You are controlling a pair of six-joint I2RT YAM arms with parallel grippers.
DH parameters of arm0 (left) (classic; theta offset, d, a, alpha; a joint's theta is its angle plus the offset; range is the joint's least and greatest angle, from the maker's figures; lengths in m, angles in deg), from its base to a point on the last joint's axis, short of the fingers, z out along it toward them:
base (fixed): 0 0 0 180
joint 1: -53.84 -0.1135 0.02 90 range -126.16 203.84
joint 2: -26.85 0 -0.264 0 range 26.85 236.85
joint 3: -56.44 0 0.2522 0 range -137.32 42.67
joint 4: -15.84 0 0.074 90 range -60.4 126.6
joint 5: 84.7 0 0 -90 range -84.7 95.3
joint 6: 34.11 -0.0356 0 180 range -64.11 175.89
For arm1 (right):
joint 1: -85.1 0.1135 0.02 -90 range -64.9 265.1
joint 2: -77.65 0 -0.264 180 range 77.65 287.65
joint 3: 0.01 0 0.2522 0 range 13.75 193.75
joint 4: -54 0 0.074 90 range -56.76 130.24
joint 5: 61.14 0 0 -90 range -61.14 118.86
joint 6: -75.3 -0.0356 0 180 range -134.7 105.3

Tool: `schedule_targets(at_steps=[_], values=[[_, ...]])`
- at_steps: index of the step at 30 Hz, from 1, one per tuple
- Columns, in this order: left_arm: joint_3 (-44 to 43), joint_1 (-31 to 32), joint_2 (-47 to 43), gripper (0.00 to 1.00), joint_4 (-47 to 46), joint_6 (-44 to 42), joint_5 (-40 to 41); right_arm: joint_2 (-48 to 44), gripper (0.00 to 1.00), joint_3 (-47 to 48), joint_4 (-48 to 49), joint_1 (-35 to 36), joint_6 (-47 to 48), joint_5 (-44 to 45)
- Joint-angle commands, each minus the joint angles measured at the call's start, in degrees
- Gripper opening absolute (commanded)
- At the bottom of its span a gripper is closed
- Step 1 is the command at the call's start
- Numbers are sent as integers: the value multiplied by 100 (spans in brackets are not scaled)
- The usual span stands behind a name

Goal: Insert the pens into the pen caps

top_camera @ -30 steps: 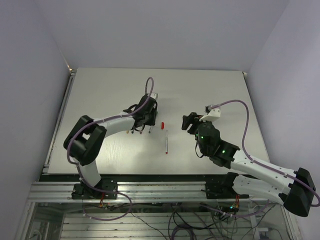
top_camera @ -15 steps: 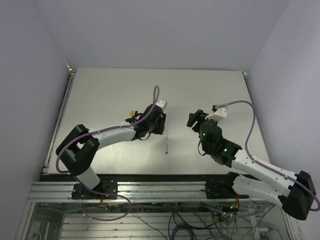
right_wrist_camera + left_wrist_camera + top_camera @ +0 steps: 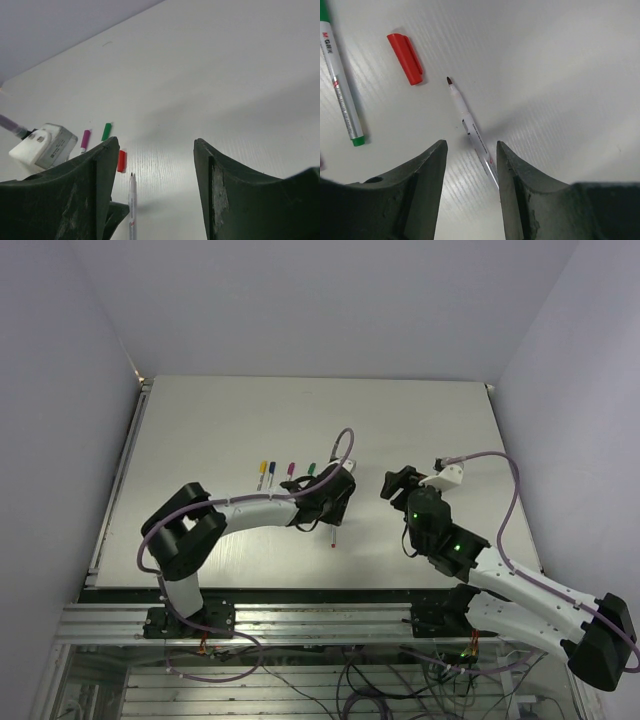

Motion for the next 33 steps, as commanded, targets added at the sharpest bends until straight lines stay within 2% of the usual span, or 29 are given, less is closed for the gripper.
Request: schedule_targets(at_steps=[1, 13, 21, 30, 33], values=[[-440, 149, 346, 54, 542, 64, 266, -61, 61, -98, 140, -26, -128, 23], [-930, 208, 823, 52, 1345, -39, 66, -133, 60, -289, 311, -31, -323, -99], [-963, 206, 1130, 49, 1455, -131, -276, -142, 60, -331, 366, -27, -365, -200], [-803, 207, 1482, 28, 1581, -289, -709, -315, 59, -299, 258, -28, -445, -229], [-709, 207, 1627, 18, 1564, -316, -901, -383, 59, -285, 235, -26, -472, -228]])
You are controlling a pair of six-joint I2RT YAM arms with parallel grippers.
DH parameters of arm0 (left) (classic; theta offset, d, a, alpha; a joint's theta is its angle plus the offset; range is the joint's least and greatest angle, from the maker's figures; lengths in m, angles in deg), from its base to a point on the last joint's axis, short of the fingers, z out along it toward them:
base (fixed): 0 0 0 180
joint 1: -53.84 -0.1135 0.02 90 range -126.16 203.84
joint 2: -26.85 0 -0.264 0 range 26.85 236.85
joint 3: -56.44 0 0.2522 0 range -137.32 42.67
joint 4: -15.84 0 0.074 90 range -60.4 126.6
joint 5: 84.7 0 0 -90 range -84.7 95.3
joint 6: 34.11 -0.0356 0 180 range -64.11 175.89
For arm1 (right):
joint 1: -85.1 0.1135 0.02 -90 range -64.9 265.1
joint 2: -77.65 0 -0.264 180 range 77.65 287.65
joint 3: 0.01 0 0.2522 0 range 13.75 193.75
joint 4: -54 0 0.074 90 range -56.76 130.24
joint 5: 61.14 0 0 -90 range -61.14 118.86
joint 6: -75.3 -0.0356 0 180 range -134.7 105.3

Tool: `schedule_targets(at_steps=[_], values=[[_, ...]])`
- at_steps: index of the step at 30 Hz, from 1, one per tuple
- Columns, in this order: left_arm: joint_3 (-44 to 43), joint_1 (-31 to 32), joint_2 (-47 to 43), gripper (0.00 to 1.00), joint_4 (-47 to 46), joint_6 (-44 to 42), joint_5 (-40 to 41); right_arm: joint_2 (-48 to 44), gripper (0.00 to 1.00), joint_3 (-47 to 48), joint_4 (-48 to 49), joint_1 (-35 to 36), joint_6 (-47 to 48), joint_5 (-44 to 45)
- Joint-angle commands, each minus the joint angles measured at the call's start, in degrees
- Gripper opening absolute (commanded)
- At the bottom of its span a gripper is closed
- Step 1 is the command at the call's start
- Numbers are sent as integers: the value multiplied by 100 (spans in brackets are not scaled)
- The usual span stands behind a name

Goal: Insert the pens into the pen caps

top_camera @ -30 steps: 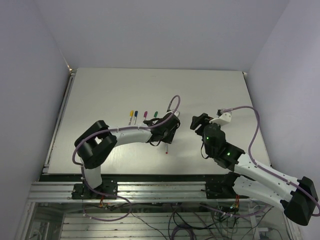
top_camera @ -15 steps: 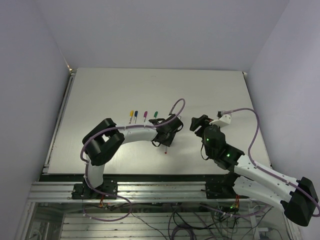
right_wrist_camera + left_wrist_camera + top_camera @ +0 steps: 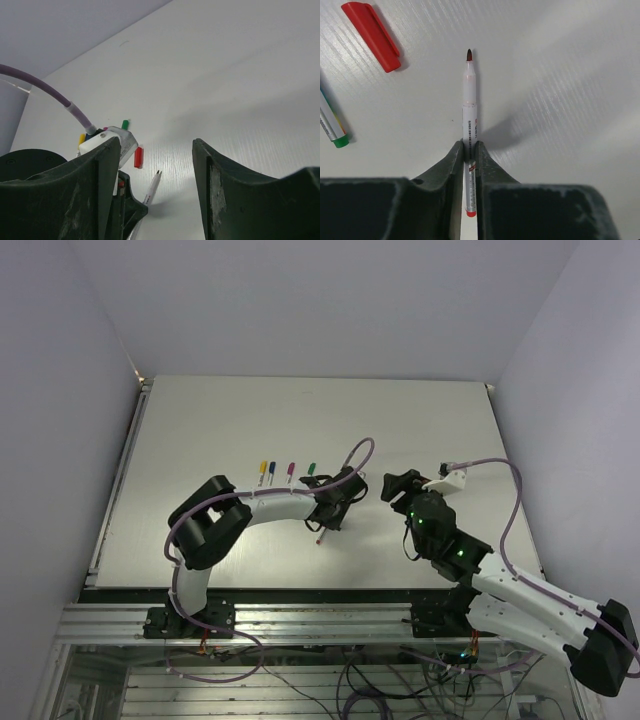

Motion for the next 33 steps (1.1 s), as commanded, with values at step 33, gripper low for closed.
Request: schedule_targets(at_steps=[33], values=[[2205, 49, -3889, 7, 130, 794, 435, 2824, 48, 1500, -170, -109, 872, -983]])
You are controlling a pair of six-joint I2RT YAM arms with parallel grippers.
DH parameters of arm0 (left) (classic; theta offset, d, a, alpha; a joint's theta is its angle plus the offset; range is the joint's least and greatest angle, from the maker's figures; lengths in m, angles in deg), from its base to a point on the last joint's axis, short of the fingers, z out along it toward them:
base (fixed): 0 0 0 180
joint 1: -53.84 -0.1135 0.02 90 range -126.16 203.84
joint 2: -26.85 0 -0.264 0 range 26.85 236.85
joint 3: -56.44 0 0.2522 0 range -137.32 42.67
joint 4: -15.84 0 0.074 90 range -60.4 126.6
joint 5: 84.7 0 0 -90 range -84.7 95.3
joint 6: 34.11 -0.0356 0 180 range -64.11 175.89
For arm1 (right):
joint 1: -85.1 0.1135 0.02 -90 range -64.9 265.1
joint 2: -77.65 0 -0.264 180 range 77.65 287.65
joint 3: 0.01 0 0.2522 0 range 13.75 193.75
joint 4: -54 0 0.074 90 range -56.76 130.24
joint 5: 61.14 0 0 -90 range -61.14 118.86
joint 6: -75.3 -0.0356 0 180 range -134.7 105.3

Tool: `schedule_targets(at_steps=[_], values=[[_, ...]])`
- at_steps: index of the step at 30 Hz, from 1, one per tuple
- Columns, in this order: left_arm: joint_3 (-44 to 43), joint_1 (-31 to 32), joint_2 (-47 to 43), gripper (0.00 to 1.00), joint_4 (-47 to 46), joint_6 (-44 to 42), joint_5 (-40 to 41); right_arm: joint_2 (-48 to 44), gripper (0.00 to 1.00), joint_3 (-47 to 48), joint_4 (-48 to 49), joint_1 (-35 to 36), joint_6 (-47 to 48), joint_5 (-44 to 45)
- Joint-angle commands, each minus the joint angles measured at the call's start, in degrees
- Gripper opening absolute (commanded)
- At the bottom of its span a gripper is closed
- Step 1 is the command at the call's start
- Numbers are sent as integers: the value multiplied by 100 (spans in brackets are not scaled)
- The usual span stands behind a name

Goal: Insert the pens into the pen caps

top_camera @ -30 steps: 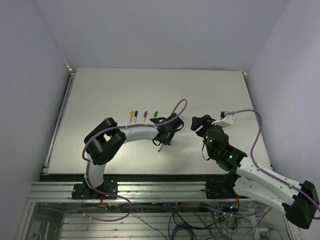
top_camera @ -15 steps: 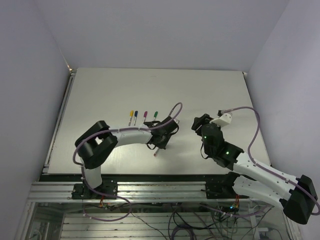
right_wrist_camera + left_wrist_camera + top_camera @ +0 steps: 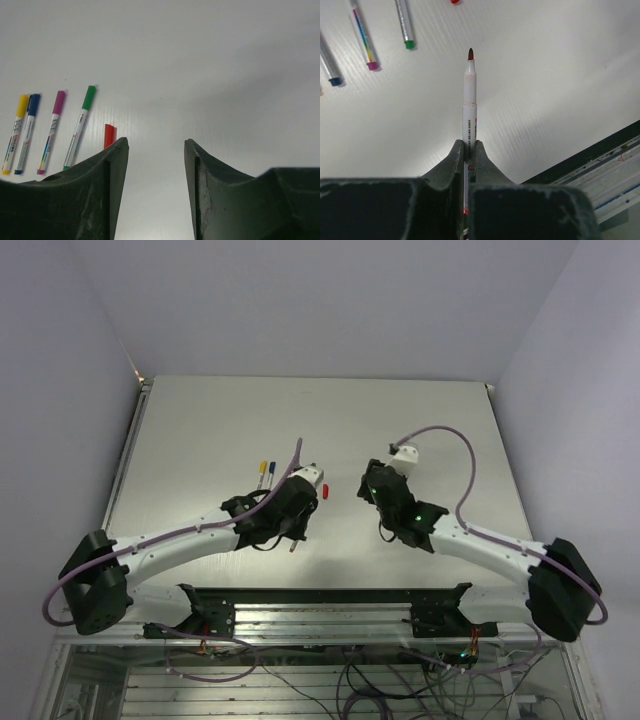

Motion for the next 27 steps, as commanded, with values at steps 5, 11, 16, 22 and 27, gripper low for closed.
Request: schedule_targets(at_steps=[5, 11, 16, 22, 27], values=[[575, 0, -525, 7, -254, 396, 520, 1407, 45, 745, 237, -68, 412, -1125], [1271, -80, -874, 7, -987, 491, 419, 2107, 44, 1077, 281, -66, 327, -1528], [1718, -217, -1198, 7, -1454, 531, 328, 2655, 43, 1399, 294, -58, 361, -1720], [2171, -713, -1376, 7, -2037, 490, -395, 3165, 44, 1785, 363, -54, 394, -1831], [2206, -839, -1398, 7, -2076, 378, -568, 3560, 52, 2087, 387, -56, 411, -1908]])
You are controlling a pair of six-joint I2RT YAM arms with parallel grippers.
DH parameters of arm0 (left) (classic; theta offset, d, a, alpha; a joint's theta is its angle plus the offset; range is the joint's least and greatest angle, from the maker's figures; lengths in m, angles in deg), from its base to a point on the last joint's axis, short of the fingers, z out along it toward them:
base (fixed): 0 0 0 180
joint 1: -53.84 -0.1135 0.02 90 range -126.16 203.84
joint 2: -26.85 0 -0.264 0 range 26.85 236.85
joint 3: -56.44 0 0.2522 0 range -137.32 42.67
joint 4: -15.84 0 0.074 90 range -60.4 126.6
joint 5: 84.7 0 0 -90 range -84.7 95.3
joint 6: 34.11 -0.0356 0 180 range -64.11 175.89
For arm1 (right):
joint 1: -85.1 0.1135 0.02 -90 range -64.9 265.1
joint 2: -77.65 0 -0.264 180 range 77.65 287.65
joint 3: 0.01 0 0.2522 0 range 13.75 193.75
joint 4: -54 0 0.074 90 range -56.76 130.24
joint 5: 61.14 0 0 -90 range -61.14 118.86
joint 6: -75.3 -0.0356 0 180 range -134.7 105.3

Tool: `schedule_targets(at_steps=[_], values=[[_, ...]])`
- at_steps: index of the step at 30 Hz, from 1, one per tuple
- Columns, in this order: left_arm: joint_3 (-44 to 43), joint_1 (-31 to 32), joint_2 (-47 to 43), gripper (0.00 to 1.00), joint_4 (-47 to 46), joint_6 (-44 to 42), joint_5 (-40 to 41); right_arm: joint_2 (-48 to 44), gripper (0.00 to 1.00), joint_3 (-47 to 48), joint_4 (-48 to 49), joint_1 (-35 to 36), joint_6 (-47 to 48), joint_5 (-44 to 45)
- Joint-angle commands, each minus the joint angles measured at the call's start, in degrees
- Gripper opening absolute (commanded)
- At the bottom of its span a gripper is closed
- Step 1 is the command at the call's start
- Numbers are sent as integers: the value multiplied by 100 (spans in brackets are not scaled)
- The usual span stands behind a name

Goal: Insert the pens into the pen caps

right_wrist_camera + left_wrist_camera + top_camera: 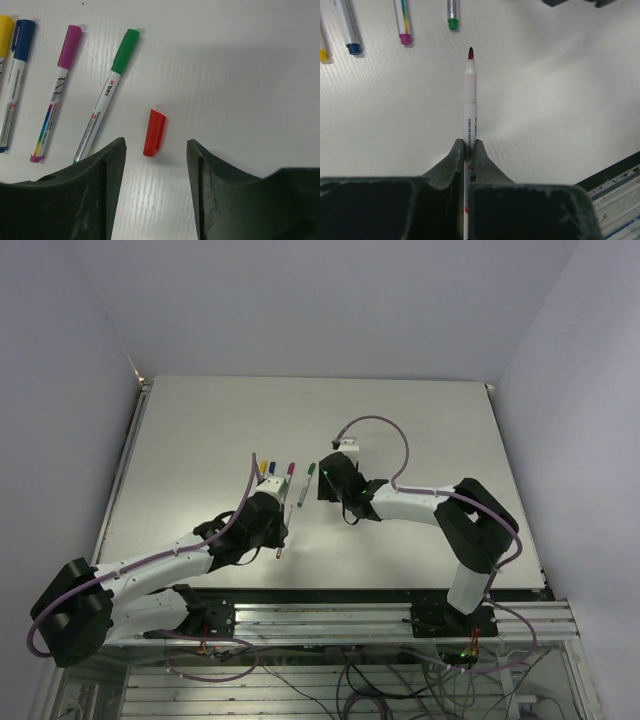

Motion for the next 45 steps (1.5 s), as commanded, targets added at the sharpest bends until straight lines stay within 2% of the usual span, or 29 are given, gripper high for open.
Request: schedule_targets(at_steps=[1, 12, 22, 25, 27, 29, 31, 33, 38, 45], values=[[-14, -66, -94, 7, -370, -96, -360, 340, 53, 379, 79, -6, 66, -82], [-6, -84, -93, 7, -486, -135, -502, 888, 51, 875, -456, 36, -25, 302], [-75, -93, 64, 7, -563, -123, -610, 1185, 44, 991, -868, 46, -136, 418], [-67, -97, 65, 7, -573, -111, -588, 1284, 39, 1032, -991, 52, -158, 407], [-49, -100, 73, 7, -582, -100, -596, 1328, 32, 1040, -1038, 53, -175, 381], [-20, -101, 65, 7, -597, -90, -602, 1354, 22, 1040, -1103, 51, -203, 370], [-3, -102, 59, 7, -597, -65, -596, 1375, 8, 1053, -1237, 47, -267, 357], [1, -111, 33, 7, -602, -62, -595, 1373, 0, 1034, -1295, 45, -277, 295], [-18, -118, 13, 7, -582, -80, -616, 1095, 0, 941, -1335, 38, -161, 404], [-136, -127, 104, 7, -864, -103, -829, -55, 0, 455, -838, -65, 88, 520]])
